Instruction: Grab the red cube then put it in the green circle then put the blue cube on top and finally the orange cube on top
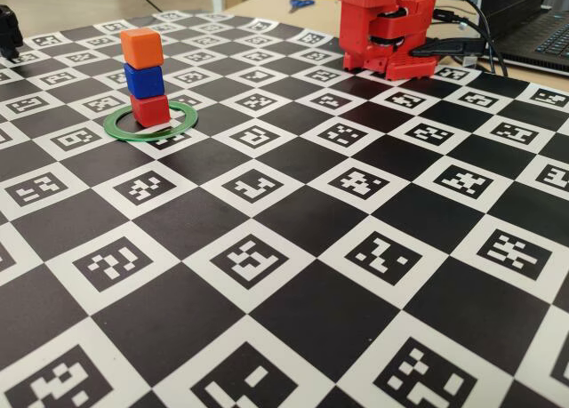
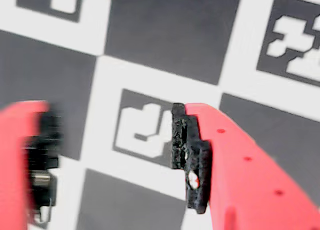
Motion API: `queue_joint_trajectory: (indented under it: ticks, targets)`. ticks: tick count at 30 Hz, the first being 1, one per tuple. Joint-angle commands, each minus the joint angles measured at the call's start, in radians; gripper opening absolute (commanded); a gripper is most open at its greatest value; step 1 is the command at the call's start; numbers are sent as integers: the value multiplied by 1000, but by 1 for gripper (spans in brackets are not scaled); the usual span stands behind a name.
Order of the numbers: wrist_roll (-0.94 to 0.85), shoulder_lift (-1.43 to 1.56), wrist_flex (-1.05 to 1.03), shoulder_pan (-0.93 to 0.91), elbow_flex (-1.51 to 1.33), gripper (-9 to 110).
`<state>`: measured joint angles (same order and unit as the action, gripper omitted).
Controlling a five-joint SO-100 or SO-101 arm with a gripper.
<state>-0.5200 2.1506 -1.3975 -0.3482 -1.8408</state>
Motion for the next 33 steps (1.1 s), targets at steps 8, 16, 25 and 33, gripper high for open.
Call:
queue_joint_trajectory:
  ticks: [8,16,25,33]
  targets:
    - [-249,420,179,-5,-388,-6]
    - [-469,707,342,58,-752,-6]
    - [-528,874,273,201,-920,-6]
    - [-557,1032,193,262,-1077,-6]
